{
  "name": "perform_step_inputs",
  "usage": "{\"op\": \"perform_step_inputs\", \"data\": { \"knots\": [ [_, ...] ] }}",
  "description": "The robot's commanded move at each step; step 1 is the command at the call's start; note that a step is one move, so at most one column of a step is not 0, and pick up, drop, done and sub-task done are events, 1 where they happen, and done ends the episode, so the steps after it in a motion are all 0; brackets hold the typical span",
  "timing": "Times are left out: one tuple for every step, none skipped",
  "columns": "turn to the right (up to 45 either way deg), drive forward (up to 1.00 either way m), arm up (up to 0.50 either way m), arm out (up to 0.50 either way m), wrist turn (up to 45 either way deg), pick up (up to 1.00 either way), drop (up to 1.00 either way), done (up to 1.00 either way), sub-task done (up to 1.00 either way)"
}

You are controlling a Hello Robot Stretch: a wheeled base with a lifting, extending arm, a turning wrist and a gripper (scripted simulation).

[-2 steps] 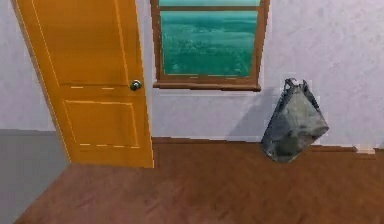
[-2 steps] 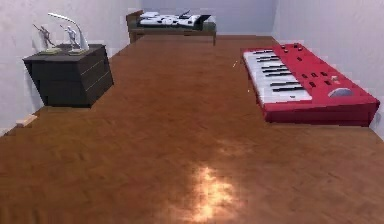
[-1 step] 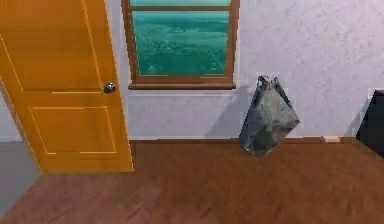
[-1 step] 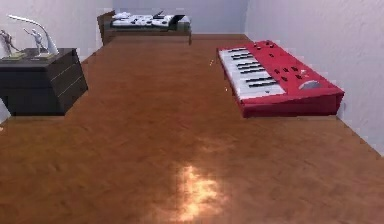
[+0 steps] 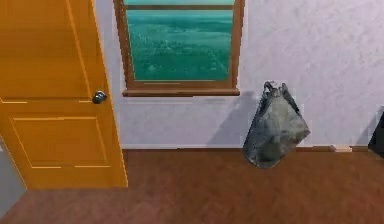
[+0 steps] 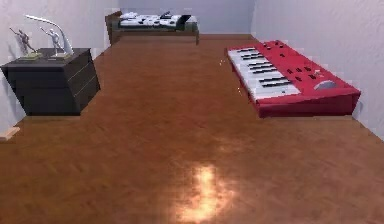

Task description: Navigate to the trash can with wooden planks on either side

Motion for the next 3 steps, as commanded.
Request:
{"op": "perform_step_inputs", "data": {
  "knots": [
    [-45.0, 0.00, 0.00, 0.00, 0.0, 0.00, 0.00, 0.00, 0.00],
    [-24.0, 0.00, 0.00, 0.00, 0.0, 0.00, 0.00, 0.00, 0.00],
    [0.0, 1.00, 0.00, 0.00, 0.0, 0.00, 0.00, 0.00, 0.00]
  ]
}}
